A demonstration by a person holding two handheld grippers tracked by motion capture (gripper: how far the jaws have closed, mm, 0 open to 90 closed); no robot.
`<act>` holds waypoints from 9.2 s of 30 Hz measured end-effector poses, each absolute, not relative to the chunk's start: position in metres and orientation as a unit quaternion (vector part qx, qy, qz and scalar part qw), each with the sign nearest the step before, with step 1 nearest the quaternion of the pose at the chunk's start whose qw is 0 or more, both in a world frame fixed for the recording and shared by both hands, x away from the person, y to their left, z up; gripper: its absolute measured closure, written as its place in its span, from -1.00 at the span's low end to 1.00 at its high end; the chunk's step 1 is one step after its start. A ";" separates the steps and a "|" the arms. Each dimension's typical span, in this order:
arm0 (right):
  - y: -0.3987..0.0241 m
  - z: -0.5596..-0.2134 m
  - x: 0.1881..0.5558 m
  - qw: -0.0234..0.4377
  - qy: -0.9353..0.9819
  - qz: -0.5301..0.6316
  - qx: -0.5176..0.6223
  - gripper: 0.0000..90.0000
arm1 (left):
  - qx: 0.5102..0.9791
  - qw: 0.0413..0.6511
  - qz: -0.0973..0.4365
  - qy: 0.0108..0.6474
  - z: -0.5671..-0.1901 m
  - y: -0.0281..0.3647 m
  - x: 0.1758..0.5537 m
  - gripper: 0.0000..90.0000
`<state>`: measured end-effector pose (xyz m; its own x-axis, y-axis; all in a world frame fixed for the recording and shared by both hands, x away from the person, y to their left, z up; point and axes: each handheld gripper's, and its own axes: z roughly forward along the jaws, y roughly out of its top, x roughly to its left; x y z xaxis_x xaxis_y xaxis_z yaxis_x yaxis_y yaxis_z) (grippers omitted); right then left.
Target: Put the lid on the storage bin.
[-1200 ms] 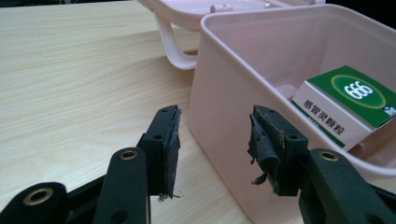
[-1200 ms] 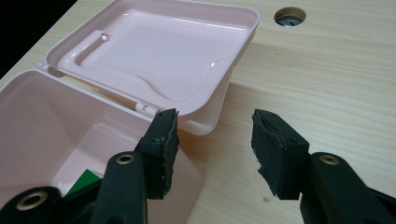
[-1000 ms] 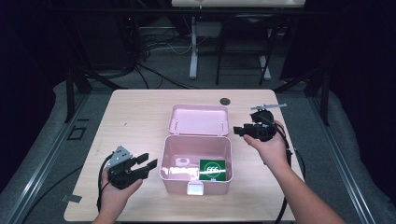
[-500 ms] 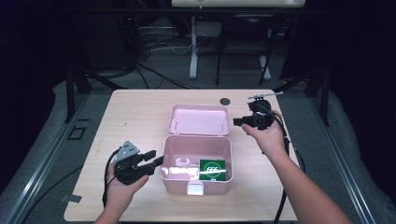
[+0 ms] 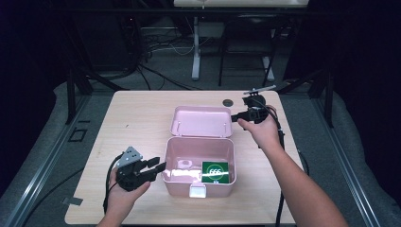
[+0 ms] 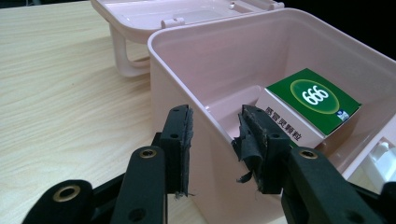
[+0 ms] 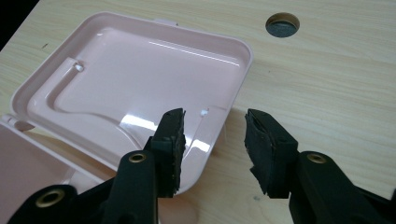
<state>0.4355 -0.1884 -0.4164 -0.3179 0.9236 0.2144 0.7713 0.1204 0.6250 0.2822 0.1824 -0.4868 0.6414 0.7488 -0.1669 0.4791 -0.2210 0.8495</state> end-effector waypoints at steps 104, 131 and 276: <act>-0.168 -0.422 0.480 0.137 0.694 0.310 0.635 0.92 | 0.775 0.482 0.142 0.384 -0.490 0.177 0.280 0.61; -0.172 -0.399 0.454 0.165 0.695 0.359 0.601 0.93 | 0.774 0.483 0.143 0.385 -0.490 0.176 0.279 0.61; -0.188 -0.415 0.291 0.248 0.686 0.500 0.468 0.93 | 0.747 0.505 0.167 0.399 -0.471 0.185 0.281 0.42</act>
